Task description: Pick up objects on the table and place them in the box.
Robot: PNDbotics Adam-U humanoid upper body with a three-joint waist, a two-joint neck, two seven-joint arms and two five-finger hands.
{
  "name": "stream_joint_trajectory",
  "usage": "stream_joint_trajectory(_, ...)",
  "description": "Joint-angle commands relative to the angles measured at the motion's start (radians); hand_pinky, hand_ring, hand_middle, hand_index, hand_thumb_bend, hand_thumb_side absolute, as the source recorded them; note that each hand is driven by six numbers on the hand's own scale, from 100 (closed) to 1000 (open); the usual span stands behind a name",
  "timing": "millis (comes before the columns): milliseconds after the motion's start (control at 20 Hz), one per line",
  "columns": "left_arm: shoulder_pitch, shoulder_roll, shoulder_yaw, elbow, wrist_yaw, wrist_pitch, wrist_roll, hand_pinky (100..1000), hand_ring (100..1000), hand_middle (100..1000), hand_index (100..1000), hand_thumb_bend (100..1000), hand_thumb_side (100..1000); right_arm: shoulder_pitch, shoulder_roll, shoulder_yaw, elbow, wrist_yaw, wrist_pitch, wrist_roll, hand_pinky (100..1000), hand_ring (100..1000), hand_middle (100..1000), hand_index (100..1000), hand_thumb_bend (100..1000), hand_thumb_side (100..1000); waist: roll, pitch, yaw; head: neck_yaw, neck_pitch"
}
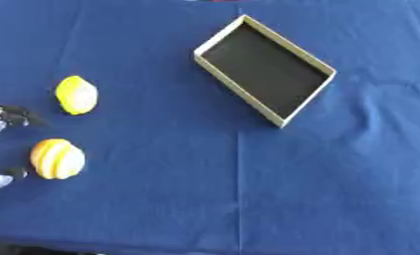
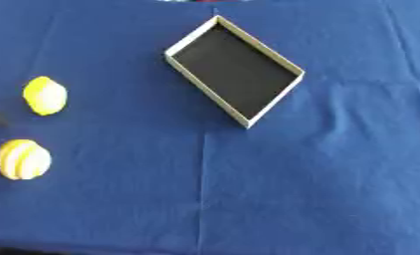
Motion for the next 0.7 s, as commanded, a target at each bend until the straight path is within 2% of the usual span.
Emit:
stream_joint_trajectory(50,-0.039,0.004,0.005,0.012,0.019,0.003,-0.055,954,921,861,941,317,102,-0.01,-0.01,-0.003,-0.017,-0.005,0.001,0.003,834,838,761,820,100,833,0.002,-0.021,-0.002,0.005,0.005)
stream_joint_trajectory(400,-0.106,-0.038,-0.012,0.049,0.034,0.004,-0.148,953,915,859,937,318,110,-0.008,-0.003,-0.001,-0.017,-0.007,0.006,0.006,835,838,760,820,100,834,0.005,-0.018,-0.009,0.011,0.008)
stream_joint_trajectory(550,-0.108,-0.041,-0.021,0.06,0.021,-0.001,-0.152,947,915,861,933,342,146,-0.006,-0.002,-0.001,-0.017,-0.007,0.008,0.006,835,838,759,820,100,834,0.007,-0.016,-0.012,0.013,0.009)
stream_joint_trajectory(700,-0.109,-0.04,-0.023,0.074,-0.018,-0.004,-0.125,932,914,859,926,382,140,-0.005,0.002,0.0,-0.017,-0.008,0.01,0.007,835,838,758,820,100,835,0.009,-0.015,-0.012,0.014,0.01)
